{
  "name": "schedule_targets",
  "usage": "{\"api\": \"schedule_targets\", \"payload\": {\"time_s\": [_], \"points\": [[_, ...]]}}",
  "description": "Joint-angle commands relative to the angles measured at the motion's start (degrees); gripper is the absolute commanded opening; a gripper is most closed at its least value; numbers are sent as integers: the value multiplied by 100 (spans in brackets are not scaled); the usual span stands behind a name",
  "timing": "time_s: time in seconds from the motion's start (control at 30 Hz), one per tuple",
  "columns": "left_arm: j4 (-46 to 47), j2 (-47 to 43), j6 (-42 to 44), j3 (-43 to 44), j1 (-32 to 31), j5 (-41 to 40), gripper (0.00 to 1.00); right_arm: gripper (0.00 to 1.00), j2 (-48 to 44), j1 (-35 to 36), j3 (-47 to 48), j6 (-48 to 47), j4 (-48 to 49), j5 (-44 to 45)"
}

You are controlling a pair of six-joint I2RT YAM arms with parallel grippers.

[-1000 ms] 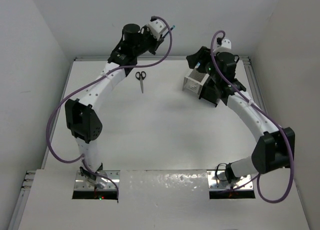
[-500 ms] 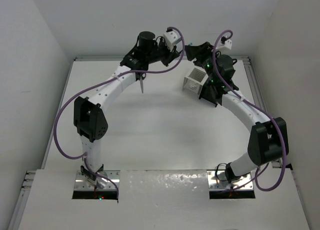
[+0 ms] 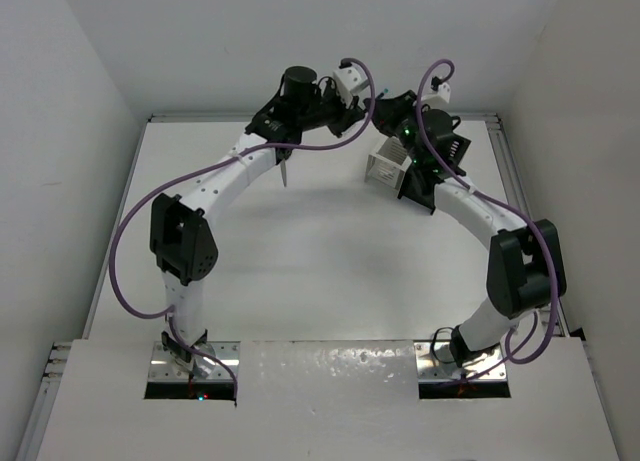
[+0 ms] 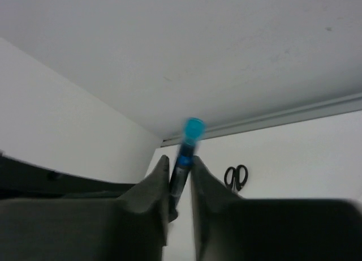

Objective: Sort the stationery into containers
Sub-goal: Place the pen in the storage box.

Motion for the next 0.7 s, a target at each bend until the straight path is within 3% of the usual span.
{"api": "schedule_targets", "payload": {"time_s": [0.0,0.07,0.1,0.13,0.17,0.33,0.47,0.67], "points": [[139,-43,-129,2,-84,153,0,0,7,30,236,-85,386,90],[112,-52,-208,20,-75,109,6,0,-19,30,183,-164,413,90],[68,-43,-244,46,-75,56,22,0,-28,30,157,-382,396,90],[25,-52,-279,64,-75,21,44,0,-63,30,95,-532,369,116],[-98,-52,-340,99,-31,-58,97,0,-159,12,69,-716,265,152],[-897,-209,-402,240,311,-558,100,0,-423,-259,112,-2886,-386,757],[-1364,-525,-437,-146,724,-1566,100,0,-398,-637,218,-4221,-913,1215],[-1522,-974,-1034,-1043,1225,-2439,100,0,146,-1121,332,-4822,-906,1672]]}}
